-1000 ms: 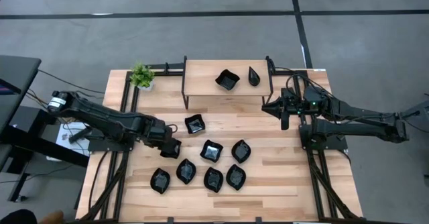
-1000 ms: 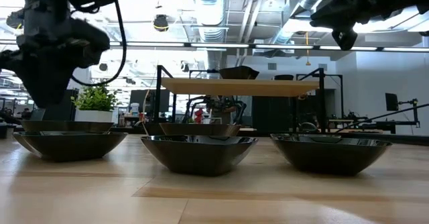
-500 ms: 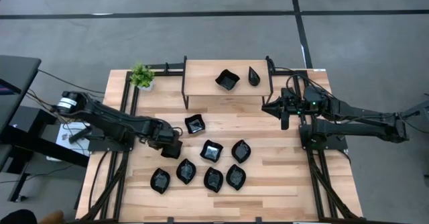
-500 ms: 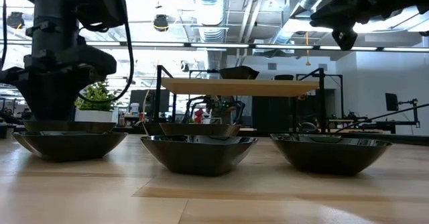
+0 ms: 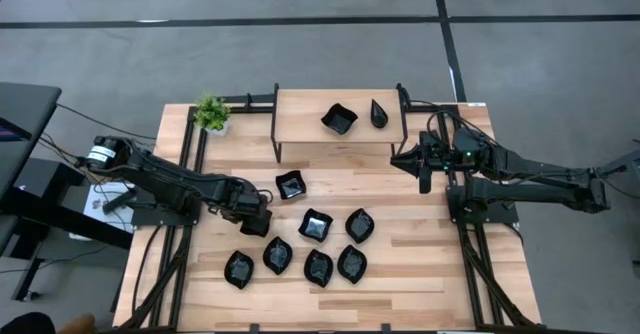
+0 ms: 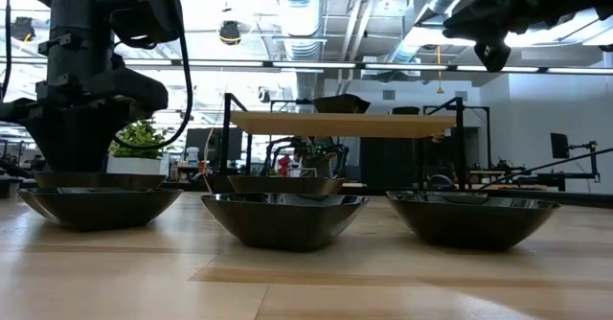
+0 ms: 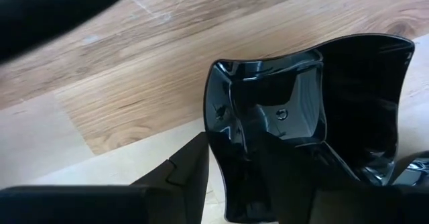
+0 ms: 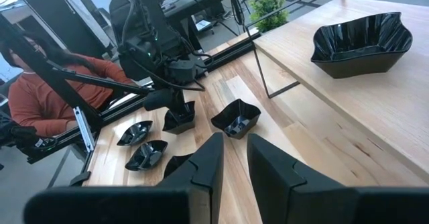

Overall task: Pick & Place Mini shaped plates
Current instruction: Stack the distorted square plate on top of the other distorted square plate on the shelf

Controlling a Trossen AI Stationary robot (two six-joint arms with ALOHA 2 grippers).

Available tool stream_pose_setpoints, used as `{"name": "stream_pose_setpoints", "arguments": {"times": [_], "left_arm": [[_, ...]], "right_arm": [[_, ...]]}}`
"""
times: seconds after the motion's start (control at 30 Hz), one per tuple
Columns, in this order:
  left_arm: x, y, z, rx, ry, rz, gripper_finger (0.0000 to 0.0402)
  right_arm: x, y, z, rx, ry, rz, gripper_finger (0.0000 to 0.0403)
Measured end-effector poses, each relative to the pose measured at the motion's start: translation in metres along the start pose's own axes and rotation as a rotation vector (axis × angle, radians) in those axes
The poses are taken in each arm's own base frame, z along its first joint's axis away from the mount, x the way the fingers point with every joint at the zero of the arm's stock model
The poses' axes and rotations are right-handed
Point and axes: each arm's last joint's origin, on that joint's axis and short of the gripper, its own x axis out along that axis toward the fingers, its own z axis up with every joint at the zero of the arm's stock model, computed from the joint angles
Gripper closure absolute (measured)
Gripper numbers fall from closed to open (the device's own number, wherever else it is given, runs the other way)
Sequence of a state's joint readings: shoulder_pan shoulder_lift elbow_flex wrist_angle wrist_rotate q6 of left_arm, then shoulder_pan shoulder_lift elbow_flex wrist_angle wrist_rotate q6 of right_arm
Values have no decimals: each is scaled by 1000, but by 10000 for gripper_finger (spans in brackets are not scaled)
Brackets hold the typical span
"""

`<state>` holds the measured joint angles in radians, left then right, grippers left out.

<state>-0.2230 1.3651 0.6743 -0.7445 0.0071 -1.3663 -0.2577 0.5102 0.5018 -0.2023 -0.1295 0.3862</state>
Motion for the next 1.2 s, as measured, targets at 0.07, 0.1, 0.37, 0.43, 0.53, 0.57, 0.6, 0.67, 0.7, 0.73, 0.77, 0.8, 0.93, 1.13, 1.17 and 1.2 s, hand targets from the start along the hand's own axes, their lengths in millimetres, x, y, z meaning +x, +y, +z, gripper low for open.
{"name": "stream_pose_setpoints", "arguments": {"times": [0.07, 0.1, 0.37, 0.43, 0.53, 0.57, 0.6, 0.67, 0.7, 0.73, 0.77, 0.8, 0.93, 1.13, 1.17, 1.2], "left_arm": [[0, 0, 0, 0, -1, -3, 270], [0, 0, 0, 0, -1, -2, 270], [0, 0, 0, 0, -12, 0, 277], [0, 0, 1, 0, -19, 1, 285], [0, 0, 1, 0, -23, 2, 299], [0, 0, 1, 0, -23, 2, 303], [0, 0, 1, 0, -23, 2, 306], [0, 0, 1, 0, -23, 2, 313], [0, 0, 1, 0, -23, 2, 315], [0, 0, 1, 0, -23, 2, 318], [0, 0, 1, 0, -23, 2, 320], [0, 0, 1, 0, -23, 2, 323], [0, 0, 1, 0, -23, 2, 339], [-5, 1, 1, -1, -31, -16, 386], [-7, 1, 1, -1, -37, -25, 392], [-9, 2, 1, -1, -44, -30, 394]], "right_arm": [[0, 0, 0, 0, 0, 0, 340], [0, 0, 0, 0, 0, 0, 340], [0, 0, 0, 0, 0, 0, 340], [0, 0, 0, 0, 0, 0, 340], [0, 0, 0, 0, 0, 0, 340], [0, 0, 0, 0, 0, 0, 340], [0, 0, 0, 0, 0, 0, 340], [0, 0, 0, 0, 0, 0, 340], [0, 0, 0, 0, 0, 0, 340], [0, 0, 0, 0, 0, 0, 339], [0, 0, 0, 0, 0, 0, 339], [0, 0, 0, 0, 0, 0, 340], [0, 0, 0, 0, 0, 0, 340], [0, 0, 0, 0, 0, 0, 340], [0, 0, 0, 0, 0, 0, 339], [0, 0, 0, 0, 0, 0, 340]]}}
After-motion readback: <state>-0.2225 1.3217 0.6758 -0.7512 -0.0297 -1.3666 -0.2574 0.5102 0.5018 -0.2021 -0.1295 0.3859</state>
